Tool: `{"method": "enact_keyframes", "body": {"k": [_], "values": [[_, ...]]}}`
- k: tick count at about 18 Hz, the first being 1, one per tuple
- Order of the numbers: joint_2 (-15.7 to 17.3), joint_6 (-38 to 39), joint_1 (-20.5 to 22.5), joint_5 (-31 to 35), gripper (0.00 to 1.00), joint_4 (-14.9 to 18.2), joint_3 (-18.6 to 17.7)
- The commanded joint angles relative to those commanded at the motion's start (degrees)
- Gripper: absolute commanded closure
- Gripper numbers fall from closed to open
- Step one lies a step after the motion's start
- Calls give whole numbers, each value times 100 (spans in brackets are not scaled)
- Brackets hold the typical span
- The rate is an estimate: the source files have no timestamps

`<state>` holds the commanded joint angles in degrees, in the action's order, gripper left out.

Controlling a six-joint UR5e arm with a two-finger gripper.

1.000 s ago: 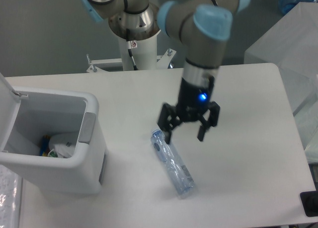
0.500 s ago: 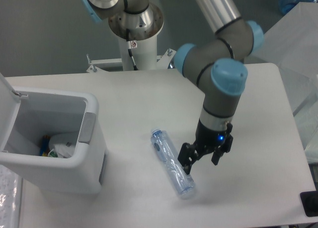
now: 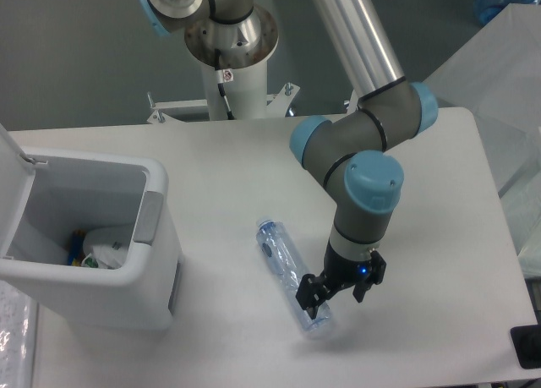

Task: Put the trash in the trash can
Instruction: 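Move the gripper to the cap end of the clear water bottle, then lower the gripper around the bottle end and close on it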

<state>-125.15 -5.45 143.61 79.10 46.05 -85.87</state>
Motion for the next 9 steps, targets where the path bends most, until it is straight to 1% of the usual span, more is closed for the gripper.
{"method": "enact_keyframes", "body": {"k": [3, 5, 9], "values": [[-88, 9, -44, 62, 0, 0, 61], [-202, 9, -70, 79, 0, 0, 70], [-264, 9, -149, 263, 0, 0, 79]]}}
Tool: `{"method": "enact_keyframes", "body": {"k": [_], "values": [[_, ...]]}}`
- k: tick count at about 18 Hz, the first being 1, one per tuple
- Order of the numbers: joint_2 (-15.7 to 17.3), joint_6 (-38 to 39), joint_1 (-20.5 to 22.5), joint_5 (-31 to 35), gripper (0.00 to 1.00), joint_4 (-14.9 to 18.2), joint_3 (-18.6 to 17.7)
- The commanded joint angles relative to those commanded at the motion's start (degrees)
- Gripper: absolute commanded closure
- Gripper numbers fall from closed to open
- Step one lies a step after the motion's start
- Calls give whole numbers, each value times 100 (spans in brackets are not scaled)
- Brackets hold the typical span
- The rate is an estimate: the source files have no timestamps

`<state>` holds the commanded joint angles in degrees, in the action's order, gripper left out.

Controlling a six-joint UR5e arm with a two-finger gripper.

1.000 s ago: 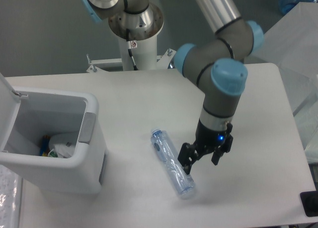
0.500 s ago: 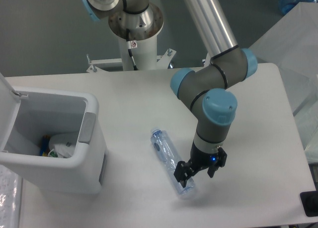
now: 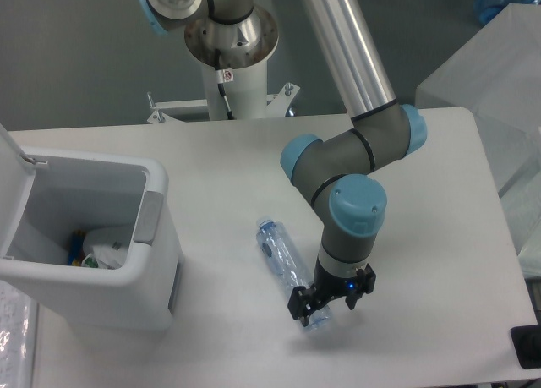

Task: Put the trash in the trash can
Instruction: 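Lower the gripper around the bottle end and close on it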

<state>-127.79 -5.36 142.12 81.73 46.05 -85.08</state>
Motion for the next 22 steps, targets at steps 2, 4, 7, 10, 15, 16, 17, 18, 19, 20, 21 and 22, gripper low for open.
{"method": "enact_keyframes", "body": {"k": [2, 4, 7, 10, 15, 16, 17, 18, 19, 20, 21, 22], "values": [[-44, 0, -9, 44, 0, 0, 35], [-62, 0, -61, 53, 0, 0, 35], [-132, -17, -70, 97, 0, 0, 62], [-193, 0, -123, 219, 0, 0, 62], [-202, -9, -123, 255, 1, 0, 62], [-211, -9, -123, 255, 1, 0, 70], [-211, -9, -123, 255, 3, 0, 70], [-203, 0, -123, 255, 5, 9, 62], [-203, 0, -123, 264, 7, 9, 62], [-203, 0, -123, 264, 7, 9, 62], [-211, 0, -123, 264, 7, 9, 62], [-211, 0, -123, 264, 7, 9, 62]]}}
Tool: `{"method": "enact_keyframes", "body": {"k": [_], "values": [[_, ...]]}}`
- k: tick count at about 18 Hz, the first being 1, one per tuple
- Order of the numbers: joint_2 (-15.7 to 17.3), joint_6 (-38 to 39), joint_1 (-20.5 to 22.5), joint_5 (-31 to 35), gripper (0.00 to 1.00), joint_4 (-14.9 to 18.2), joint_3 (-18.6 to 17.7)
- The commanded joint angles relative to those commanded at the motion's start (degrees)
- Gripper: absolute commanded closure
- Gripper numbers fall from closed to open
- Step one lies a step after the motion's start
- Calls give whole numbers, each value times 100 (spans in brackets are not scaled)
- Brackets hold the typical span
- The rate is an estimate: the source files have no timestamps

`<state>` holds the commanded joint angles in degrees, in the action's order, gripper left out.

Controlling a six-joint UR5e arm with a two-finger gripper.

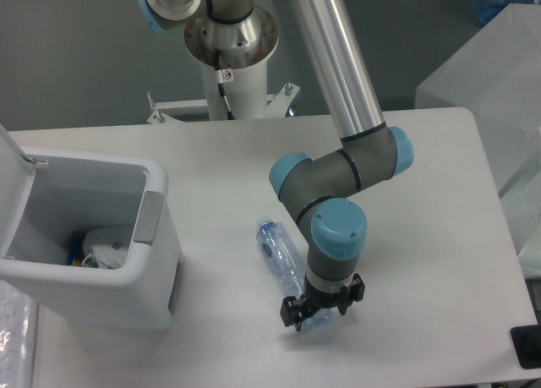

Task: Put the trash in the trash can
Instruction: 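Lower the gripper around the bottle end and close on it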

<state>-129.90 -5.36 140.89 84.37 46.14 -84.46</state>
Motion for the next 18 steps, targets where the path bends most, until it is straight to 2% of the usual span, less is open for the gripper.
{"method": "enact_keyframes", "body": {"k": [13, 18], "values": [[-35, 0, -53, 0, 8, 0, 18], [-35, 0, -53, 9, 18, 9, 0]]}}
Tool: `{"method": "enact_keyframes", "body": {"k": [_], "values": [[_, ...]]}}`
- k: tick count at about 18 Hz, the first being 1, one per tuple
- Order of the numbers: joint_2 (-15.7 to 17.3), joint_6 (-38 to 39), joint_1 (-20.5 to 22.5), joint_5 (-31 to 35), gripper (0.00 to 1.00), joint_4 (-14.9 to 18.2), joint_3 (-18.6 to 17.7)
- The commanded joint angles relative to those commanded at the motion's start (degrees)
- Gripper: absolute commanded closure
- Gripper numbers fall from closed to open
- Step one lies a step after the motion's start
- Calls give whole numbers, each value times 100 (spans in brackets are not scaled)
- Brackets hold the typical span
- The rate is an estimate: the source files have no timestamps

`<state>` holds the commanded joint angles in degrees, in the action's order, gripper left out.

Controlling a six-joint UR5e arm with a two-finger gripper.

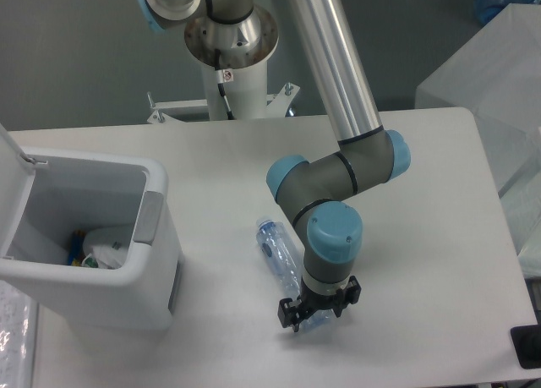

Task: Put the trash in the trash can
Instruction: 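Lower the gripper around the bottle end and close on it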

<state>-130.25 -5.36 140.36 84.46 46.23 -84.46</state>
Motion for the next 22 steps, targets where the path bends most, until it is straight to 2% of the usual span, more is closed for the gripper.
{"method": "enact_keyframes", "body": {"k": [7, 12, 14, 22], "values": [[0, -9, 0, 0, 23, 0, -18], [26, -9, -9, 105, 36, 9, -53], [18, -9, -9, 289, 37, 0, -62], [96, -9, -9, 264, 37, -9, -18]]}}
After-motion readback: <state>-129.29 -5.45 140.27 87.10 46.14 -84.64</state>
